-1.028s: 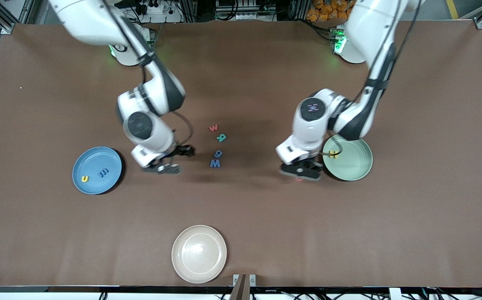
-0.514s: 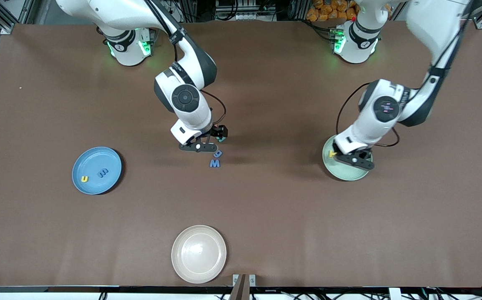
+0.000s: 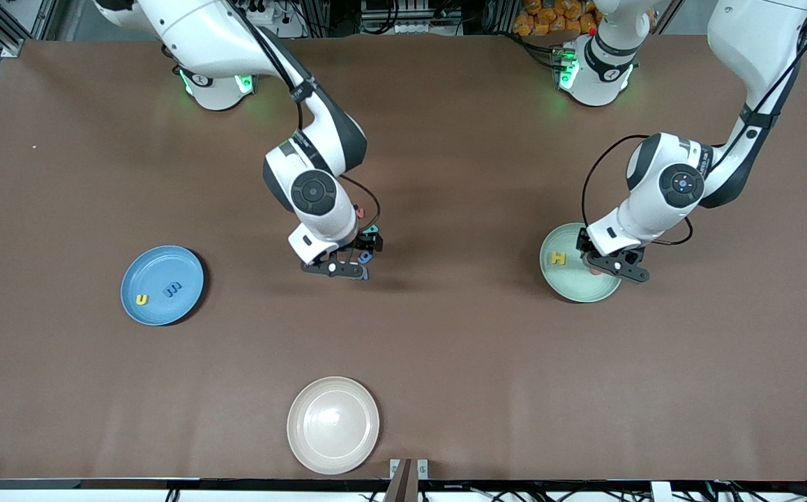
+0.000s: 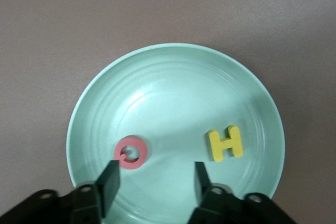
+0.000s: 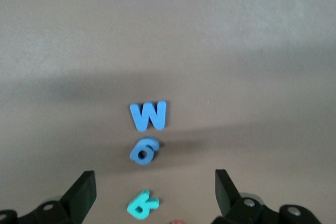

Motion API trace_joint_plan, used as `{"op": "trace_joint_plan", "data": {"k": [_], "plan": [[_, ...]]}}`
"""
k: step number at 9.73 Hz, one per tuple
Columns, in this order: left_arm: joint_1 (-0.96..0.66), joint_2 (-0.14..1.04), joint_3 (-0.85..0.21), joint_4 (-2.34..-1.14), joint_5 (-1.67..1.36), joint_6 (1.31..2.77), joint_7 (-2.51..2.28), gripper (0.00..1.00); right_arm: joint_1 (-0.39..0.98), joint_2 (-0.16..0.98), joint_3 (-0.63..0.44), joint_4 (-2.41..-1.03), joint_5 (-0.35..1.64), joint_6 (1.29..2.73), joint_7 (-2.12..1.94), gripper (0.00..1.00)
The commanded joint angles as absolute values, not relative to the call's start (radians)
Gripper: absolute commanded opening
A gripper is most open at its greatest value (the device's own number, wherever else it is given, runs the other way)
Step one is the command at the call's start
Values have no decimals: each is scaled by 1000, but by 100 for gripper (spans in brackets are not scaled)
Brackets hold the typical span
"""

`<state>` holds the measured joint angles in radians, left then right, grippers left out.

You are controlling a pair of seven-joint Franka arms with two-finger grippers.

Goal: Sort upper and lower case letters into plates
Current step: 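Lower the right gripper onto the blue 6 and close it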

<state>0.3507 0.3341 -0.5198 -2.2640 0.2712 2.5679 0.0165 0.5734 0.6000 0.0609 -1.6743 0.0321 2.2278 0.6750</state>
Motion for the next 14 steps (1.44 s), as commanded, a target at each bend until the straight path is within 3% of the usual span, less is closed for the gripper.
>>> {"op": "trace_joint_plan", "data": {"k": [1,14], "plan": [[354,322,-531,-2267,287,2579,6,100,549,626,72,-1637,9,2270,557,100],[135,376,-529,-2060,293,2499,-230,100,575,666,78,-1703,117,2333,1051,100]]}}
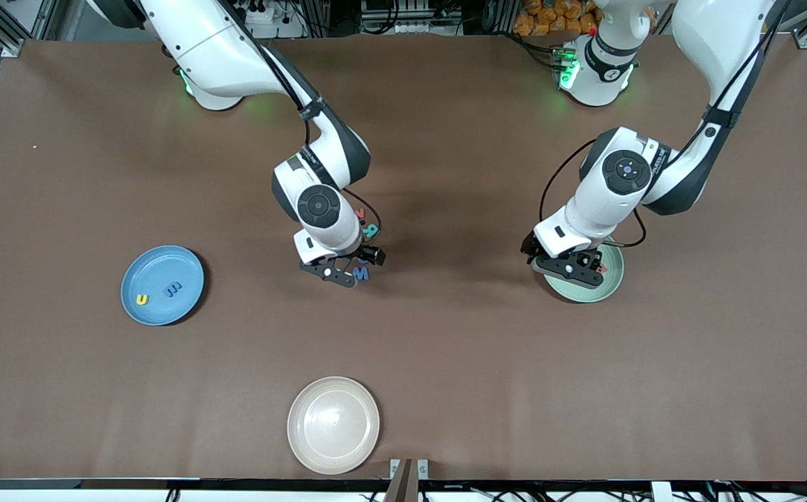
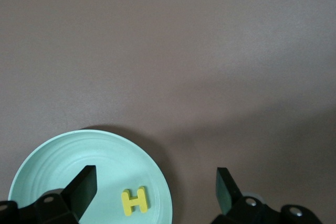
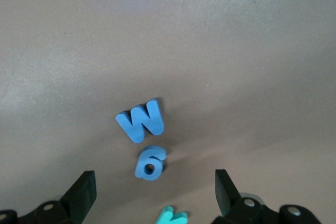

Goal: Sort upper and lower case letters into plates
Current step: 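Lower the right gripper onto the blue 6 and close it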

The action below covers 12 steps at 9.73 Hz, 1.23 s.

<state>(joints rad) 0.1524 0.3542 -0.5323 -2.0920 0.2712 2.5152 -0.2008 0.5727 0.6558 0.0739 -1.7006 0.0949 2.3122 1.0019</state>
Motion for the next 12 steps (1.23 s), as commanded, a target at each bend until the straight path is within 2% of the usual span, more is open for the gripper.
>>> {"op": "trace_joint_plan", "data": {"k": [1,11,12], "plan": [[132,383,-529,-2051,293,2497,-230,100,575,669,78,-1703,118,2338,1071,100],[129,387,-528,-2040,295,2496,-233,100,609,723,77,-1716,110,2405,1154,100],[129,387,-528,-2039,293,2496,-235,100,609,723,77,-1720,106,2407,1152,95]]}}
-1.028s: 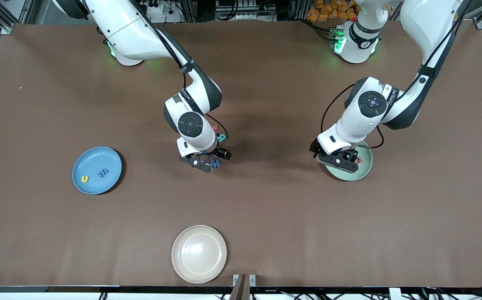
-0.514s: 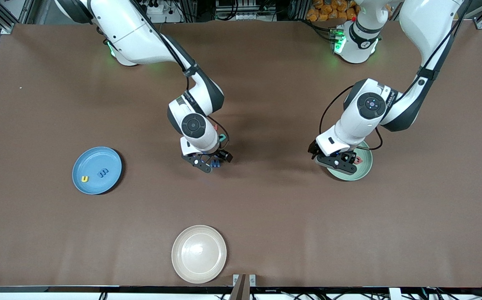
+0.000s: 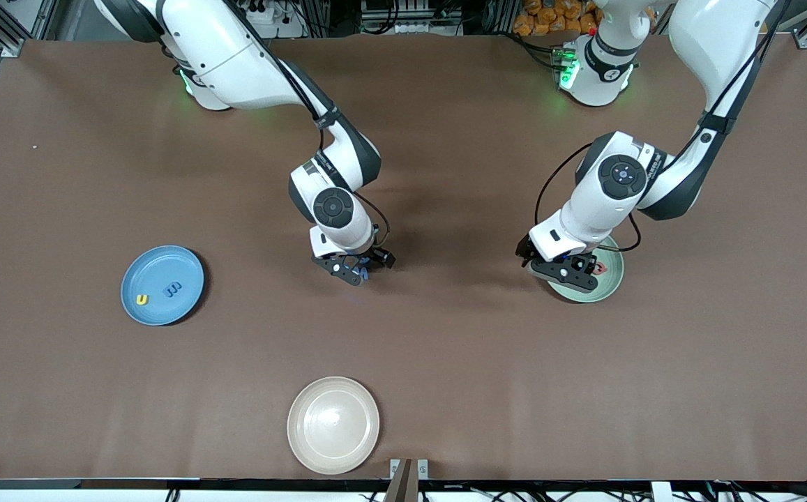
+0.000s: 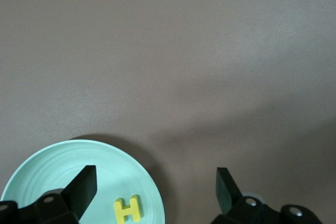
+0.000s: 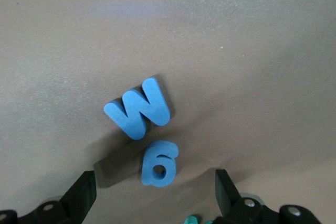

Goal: Sort upper and lower case letters into plates
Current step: 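Lower the right gripper onto the blue 6 and close it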

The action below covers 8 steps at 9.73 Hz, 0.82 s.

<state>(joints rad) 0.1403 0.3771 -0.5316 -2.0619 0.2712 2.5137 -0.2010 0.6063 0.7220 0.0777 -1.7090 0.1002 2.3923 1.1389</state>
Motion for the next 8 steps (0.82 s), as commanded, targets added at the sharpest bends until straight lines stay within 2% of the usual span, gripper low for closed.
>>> {"op": "trace_joint_plan", "data": {"k": [1,2,8], "plan": [[123,387,-526,-2040,295,2496,-235,100,609,721,77,-1720,106,2410,1152,19],[123,387,-526,-2040,295,2496,-235,100,607,721,77,-1721,106,2421,1154,0],[121,387,-526,-2039,295,2496,-235,100,600,704,75,-1720,106,2413,1151,0]]}}
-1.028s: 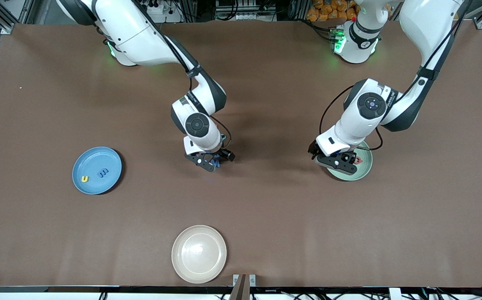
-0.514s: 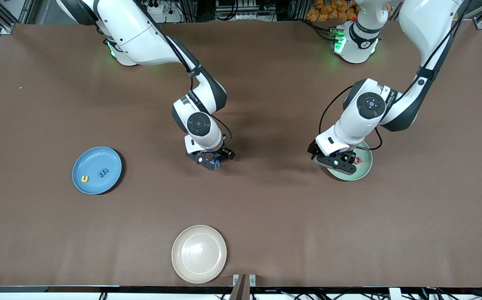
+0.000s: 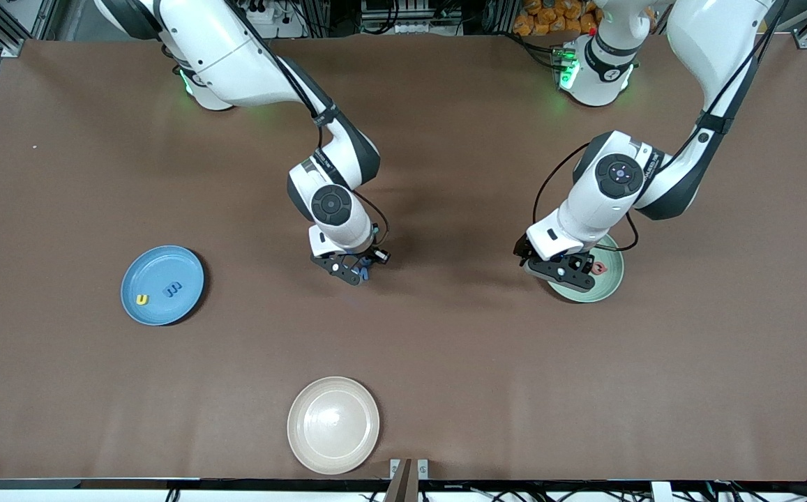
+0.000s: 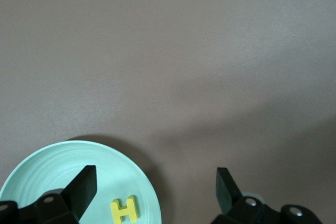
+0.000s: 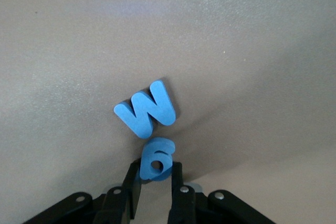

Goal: Sort upper and lower case letters into plates
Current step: 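Carry the 6 with the right gripper and drop it on the blue plate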

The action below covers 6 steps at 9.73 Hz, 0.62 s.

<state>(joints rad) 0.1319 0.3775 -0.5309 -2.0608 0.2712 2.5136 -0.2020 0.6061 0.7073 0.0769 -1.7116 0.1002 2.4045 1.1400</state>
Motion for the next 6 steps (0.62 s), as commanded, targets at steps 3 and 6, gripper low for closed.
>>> {"op": "trace_joint_plan", "data": {"k": [3,6], "plan": [[121,388,-526,-2039,295,2496,-235,100,563,629,71,-1718,106,2357,1093,0],[121,390,-526,-2036,295,2496,-236,100,482,531,69,-1720,97,2211,955,0]]}}
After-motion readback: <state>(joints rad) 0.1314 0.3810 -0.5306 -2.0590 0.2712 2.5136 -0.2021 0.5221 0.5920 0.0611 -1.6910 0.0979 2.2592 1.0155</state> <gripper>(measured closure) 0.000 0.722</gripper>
